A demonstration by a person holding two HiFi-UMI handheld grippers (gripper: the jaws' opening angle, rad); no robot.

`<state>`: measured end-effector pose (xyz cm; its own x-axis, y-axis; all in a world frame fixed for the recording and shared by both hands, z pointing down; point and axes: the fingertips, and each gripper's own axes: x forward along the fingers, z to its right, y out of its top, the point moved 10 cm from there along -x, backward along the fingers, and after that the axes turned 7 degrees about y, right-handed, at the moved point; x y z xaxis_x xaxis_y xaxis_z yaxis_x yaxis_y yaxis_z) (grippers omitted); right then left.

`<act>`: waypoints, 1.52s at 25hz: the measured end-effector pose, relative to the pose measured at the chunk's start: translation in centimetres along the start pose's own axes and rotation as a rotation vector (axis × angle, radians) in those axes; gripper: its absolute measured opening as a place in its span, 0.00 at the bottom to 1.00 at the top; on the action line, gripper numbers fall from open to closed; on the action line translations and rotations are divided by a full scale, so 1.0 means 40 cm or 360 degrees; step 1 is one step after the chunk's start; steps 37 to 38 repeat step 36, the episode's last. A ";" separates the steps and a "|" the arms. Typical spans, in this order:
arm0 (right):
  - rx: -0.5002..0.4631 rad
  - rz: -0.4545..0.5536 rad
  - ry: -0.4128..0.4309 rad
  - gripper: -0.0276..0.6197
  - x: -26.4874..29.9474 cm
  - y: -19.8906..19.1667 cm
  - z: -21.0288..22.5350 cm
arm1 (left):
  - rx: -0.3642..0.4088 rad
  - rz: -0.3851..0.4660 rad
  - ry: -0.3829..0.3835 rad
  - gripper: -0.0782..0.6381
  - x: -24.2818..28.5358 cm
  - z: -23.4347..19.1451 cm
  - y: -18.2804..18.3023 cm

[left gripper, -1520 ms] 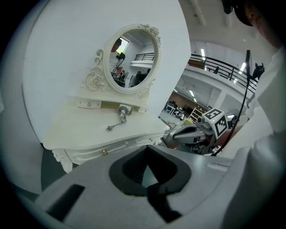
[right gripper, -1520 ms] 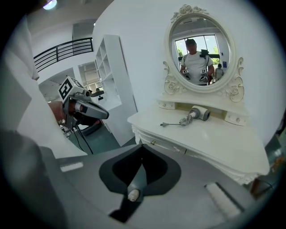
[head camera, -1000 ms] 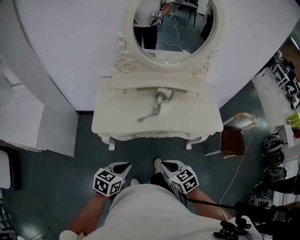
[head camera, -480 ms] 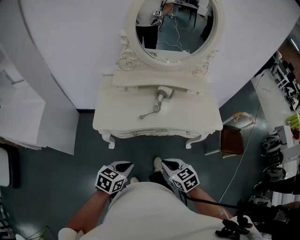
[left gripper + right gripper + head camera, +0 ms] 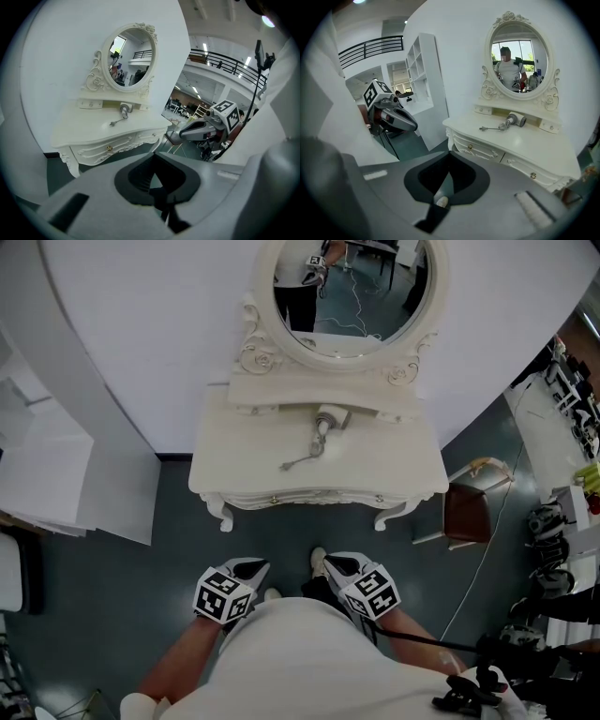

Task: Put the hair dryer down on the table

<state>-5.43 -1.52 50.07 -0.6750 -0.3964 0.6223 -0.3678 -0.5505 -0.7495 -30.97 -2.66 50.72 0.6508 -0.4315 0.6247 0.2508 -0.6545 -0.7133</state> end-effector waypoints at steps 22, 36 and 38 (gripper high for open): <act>-0.0057 -0.0065 0.0038 0.04 0.054 0.002 -0.026 | -0.0066 -0.0041 -0.0006 0.11 -0.012 -0.022 -0.052; 0.0029 -0.0050 -0.0051 0.04 0.030 -0.027 0.048 | 0.0013 -0.0102 -0.0096 0.11 0.084 -0.019 0.010; 0.0029 -0.0050 -0.0051 0.04 0.030 -0.027 0.048 | 0.0013 -0.0102 -0.0096 0.11 0.084 -0.019 0.010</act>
